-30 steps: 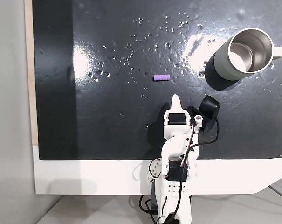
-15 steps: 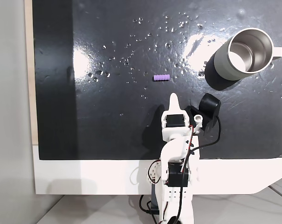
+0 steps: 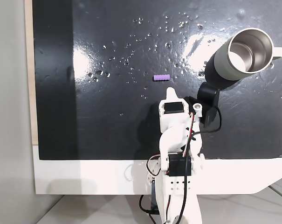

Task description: Grasp a pengrip and put it in the cup.

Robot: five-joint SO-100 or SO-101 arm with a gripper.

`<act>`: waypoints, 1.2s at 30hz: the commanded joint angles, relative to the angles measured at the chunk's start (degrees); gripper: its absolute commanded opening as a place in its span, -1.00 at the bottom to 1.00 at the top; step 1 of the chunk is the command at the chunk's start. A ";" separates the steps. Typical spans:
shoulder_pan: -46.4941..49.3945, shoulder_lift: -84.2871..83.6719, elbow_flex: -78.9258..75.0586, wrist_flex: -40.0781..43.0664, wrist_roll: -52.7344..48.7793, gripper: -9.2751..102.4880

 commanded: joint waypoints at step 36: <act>-1.32 -64.07 -45.70 17.84 6.94 -0.41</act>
